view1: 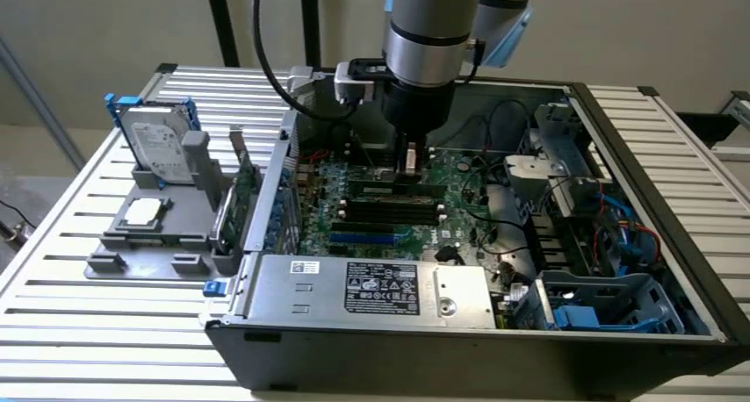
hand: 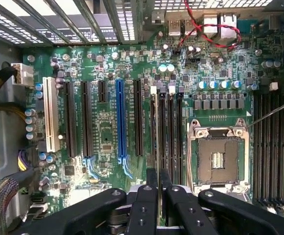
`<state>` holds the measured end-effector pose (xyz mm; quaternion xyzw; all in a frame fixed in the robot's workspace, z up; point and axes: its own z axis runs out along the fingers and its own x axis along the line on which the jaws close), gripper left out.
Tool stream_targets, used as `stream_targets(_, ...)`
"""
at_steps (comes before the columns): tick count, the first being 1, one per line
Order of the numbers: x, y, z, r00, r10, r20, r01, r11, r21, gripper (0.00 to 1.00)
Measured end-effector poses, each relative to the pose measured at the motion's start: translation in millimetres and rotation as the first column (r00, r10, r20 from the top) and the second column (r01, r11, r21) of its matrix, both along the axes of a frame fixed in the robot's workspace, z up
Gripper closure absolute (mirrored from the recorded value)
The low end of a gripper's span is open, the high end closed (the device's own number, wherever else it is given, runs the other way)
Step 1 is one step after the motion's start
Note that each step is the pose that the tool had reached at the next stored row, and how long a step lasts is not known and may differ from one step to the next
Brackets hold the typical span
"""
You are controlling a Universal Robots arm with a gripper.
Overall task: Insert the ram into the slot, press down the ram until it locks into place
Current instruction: 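Insert the ram into the slot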
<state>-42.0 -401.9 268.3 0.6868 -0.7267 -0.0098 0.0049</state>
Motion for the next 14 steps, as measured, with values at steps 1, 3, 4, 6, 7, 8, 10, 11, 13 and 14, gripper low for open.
stream_targets(1,0.0,0.0,-1.8,1.0000,0.000,0.0002,0.000,1.0000,-0.0001,0.86)
stream_targets(3,0.0,0.1,-5.4,1.0000,0.000,0.0007,0.000,1.0000,-0.0001,0.86)
stream_targets(4,0.0,0.2,-7.2,1.0000,0.000,0.0010,0.000,1.0000,-0.0001,0.86)
stream_targets(6,0.0,0.2,-10.8,1.0000,0.000,0.0017,0.000,1.0000,0.0000,0.86)
stream_targets(7,0.0,0.2,-12.7,1.0000,0.000,0.0020,0.000,1.0000,-0.0001,0.86)
stream_targets(8,0.0,0.3,-14.6,1.0000,0.000,0.0023,0.000,1.0000,0.0000,0.86)
stream_targets(10,0.0,0.3,-18.1,1.0000,0.000,0.0028,0.000,1.0000,0.0000,0.86)
stream_targets(11,0.0,0.4,-19.9,1.0000,0.000,0.0031,0.000,1.0000,-0.0001,0.86)
stream_targets(13,0.0,0.4,-23.5,1.0000,0.000,0.0038,0.000,1.0000,-0.0002,0.86)
stream_targets(14,0.0,0.4,-25.4,1.0000,0.000,0.0044,0.000,1.0000,-0.0001,0.86)
